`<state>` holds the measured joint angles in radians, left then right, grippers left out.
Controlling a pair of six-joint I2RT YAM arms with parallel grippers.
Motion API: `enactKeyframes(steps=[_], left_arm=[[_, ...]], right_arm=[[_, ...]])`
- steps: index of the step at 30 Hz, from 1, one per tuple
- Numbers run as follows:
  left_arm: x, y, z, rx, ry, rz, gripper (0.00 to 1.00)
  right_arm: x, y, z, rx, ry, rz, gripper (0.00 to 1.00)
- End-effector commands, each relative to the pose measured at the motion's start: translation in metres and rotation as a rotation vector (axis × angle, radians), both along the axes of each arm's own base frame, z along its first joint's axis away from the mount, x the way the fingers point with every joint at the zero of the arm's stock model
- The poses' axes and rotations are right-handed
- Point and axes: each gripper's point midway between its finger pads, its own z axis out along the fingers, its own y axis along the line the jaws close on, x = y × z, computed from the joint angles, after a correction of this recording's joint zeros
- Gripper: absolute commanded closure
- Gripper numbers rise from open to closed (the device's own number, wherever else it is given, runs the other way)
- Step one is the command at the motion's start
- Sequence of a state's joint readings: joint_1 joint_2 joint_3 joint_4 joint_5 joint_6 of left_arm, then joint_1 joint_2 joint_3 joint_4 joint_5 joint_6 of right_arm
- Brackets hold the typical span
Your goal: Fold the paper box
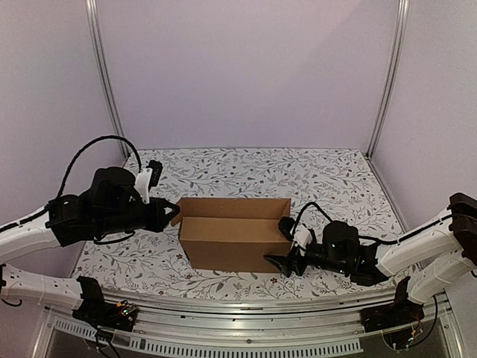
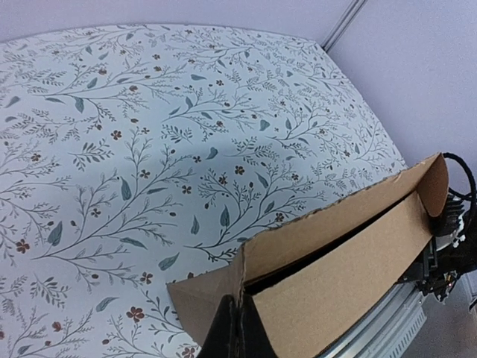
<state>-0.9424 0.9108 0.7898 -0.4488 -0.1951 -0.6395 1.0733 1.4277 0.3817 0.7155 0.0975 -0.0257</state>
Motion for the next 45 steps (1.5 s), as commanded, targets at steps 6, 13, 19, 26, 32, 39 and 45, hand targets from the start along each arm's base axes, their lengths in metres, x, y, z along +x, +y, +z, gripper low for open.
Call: enactKeyframes(steps=[6, 13, 19, 26, 32, 39, 45], left_arm=[[-0.018, -0.004, -0.034, 0.11, 0.055, -0.012, 1.0], [-0.021, -0.015, -0.021, 0.082, 0.05, -0.029, 1.0], [-0.023, -0.025, -0.014, 0.068, 0.036, -0.036, 1.0], [-0.031, -0.038, -0.025, 0.072, 0.058, -0.043, 1.0], [-0.036, -0.05, -0.028, 0.068, 0.075, -0.053, 1.0], [-0.026, -0.048, 0.004, 0.122, -0.01, -0.053, 1.0], [-0.022, -0.045, 0.036, 0.135, -0.068, -0.057, 1.0]], right_arm=[[0.018, -0.011, 0.004, 0.034, 0.037, -0.138, 0.32], [0.025, -0.016, -0.003, 0.023, 0.051, -0.197, 0.4], [0.027, -0.019, -0.012, 0.008, 0.094, -0.235, 0.43], [0.029, -0.024, -0.017, -0.006, 0.12, -0.269, 0.42], [0.031, -0.026, -0.02, -0.021, 0.127, -0.288, 0.42], [0.03, -0.024, -0.027, -0.048, 0.132, -0.287, 0.43], [0.025, -0.021, -0.032, -0.088, 0.12, -0.261, 0.43]])
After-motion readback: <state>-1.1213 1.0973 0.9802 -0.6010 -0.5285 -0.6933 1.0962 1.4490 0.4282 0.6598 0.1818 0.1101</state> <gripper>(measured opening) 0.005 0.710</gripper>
